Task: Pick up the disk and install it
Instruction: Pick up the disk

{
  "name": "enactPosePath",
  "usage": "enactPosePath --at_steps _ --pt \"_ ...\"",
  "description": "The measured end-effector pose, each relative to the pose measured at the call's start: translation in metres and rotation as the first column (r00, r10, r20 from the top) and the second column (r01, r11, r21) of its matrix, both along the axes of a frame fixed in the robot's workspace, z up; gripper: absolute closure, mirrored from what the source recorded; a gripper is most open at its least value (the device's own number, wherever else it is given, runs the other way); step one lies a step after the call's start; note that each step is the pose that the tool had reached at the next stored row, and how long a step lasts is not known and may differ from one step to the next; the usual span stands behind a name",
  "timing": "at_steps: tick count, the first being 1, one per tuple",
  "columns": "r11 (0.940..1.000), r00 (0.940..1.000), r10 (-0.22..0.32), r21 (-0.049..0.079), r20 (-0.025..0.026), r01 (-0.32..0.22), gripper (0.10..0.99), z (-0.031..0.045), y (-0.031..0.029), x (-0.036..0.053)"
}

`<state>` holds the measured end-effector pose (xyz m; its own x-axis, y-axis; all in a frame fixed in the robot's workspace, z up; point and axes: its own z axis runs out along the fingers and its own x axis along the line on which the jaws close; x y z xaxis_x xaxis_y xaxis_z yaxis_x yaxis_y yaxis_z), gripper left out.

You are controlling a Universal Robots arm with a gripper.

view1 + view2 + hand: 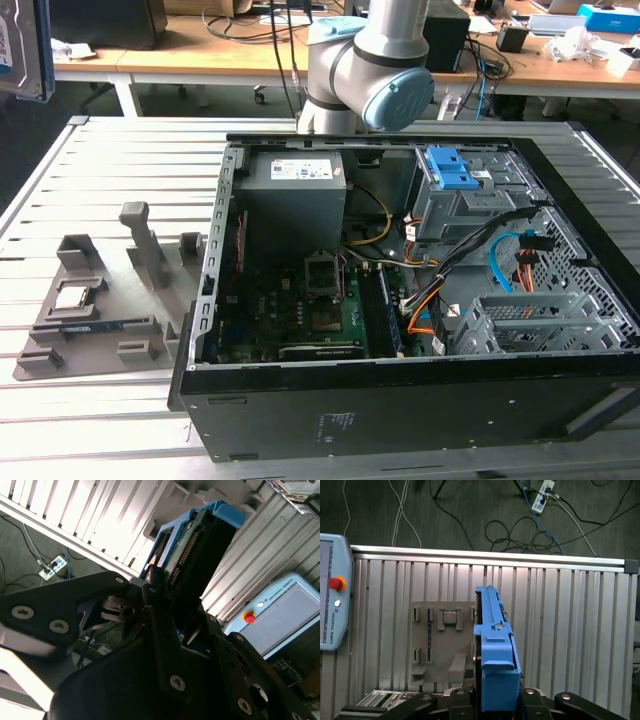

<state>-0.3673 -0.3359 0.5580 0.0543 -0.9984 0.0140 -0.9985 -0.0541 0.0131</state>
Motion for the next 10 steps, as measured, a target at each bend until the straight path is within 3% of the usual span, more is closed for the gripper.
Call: enactPosePath --at_steps 7,10 --pt "1.0000 1.0000 0.000 0.001 0.0001 0.000 0.722 0.0000 -0.0001 0.0008" --pt "1.0000 1.0000 0.000 0.001 0.0002 0.000 0.722 0.0000 0.0000 0.0081"
